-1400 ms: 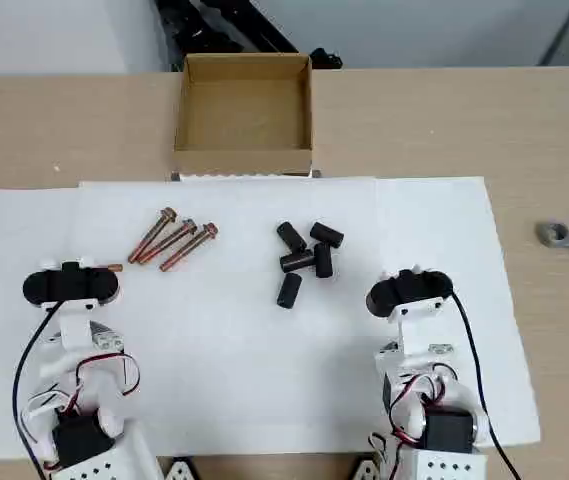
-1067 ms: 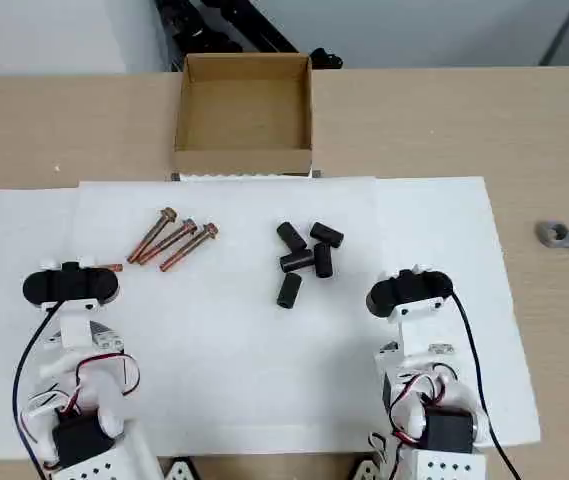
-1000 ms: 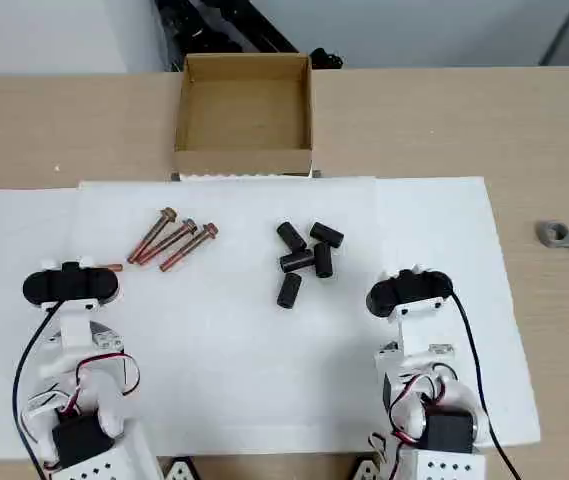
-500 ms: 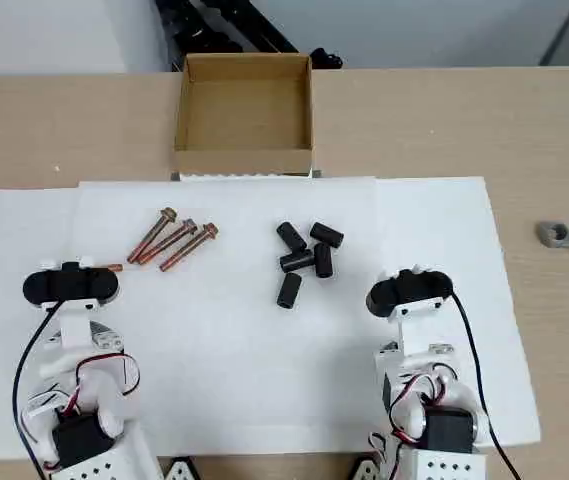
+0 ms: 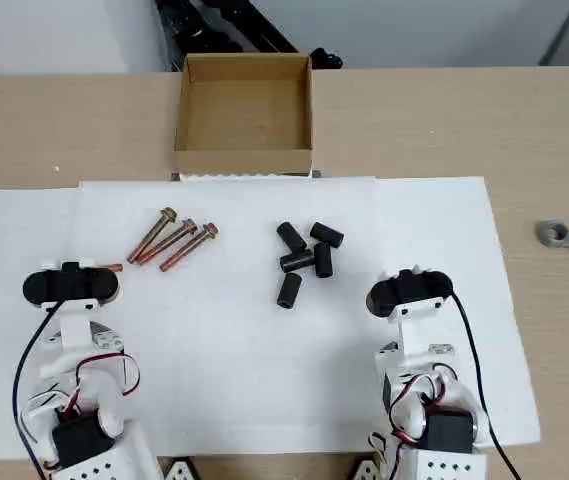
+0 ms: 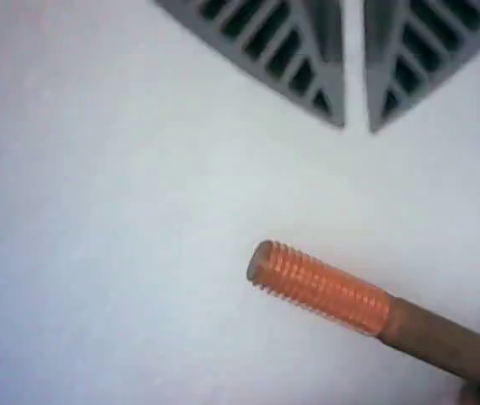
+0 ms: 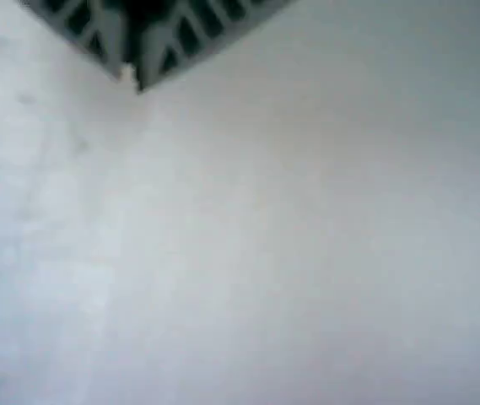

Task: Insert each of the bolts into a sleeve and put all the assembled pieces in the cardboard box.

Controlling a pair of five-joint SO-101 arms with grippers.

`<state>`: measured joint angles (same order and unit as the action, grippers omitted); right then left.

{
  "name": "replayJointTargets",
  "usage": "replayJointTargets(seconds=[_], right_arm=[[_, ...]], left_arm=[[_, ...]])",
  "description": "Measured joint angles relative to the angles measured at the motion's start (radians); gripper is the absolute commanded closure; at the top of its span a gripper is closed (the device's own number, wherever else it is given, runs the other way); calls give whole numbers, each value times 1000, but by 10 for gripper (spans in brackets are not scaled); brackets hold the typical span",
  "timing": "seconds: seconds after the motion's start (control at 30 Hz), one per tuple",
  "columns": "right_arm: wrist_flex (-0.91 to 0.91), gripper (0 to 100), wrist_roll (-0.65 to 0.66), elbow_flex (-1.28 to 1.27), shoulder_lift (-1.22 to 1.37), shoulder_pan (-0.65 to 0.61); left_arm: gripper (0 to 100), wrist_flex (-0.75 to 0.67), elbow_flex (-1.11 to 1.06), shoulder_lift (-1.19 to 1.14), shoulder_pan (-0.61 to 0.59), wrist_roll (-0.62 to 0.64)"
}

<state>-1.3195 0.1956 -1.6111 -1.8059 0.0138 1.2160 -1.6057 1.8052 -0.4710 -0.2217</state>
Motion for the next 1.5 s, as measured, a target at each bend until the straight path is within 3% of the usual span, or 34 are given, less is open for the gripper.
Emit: replayJointTargets(seconds=[1.5], right_arm=[[15, 995, 0, 0, 0, 0]], left_arm=[[989, -29, -6, 0, 2, 0]])
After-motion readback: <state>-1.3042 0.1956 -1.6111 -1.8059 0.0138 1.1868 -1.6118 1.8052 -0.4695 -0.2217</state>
